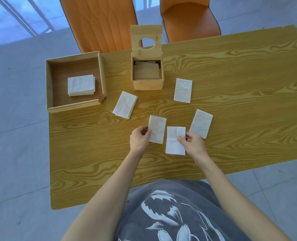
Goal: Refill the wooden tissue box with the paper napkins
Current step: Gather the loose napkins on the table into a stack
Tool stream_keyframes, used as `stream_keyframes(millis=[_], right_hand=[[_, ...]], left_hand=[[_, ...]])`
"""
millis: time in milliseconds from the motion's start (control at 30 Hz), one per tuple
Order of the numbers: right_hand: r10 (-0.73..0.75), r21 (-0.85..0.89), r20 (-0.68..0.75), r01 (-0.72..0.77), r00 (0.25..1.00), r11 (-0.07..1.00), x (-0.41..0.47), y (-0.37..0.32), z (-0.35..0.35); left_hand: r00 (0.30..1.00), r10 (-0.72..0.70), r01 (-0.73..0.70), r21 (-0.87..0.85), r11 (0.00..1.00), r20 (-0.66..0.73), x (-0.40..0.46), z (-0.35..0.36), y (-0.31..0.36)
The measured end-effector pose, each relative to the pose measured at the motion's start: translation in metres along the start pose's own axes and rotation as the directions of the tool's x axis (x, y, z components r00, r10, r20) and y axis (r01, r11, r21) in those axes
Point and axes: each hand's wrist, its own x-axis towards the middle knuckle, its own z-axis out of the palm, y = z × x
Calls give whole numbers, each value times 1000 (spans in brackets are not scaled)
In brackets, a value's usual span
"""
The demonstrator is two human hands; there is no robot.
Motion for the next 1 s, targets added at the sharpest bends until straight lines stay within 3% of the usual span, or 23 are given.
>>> stream_keyframes(millis=[133,267,533,700,833,1000], right_hand=[[38,280,70,-56,997,958,3,-13,7],[18,311,108,-51,994,949,12,-25,21],[0,210,159,-34,987,977,31,-32,48],[-97,-27,47,99,994,995,37,-31,50],[-181,-274,-33,165,983,947,32,-33,48],[-188,-302,-128,142,974,943,30,-30,33]], left_hand=[[998,-60,65,-130,989,36,-1,1,-4],[993,-106,115,-202,973,56,-1,2,-8],[987,-118,141,-229,963,108,-1,0,-4],[982,-144,174,-280,944,124,-2,0,0],[984,-114,146,-259,955,133,-2,4,0],[986,-107,132,-210,969,127,1,13,1]])
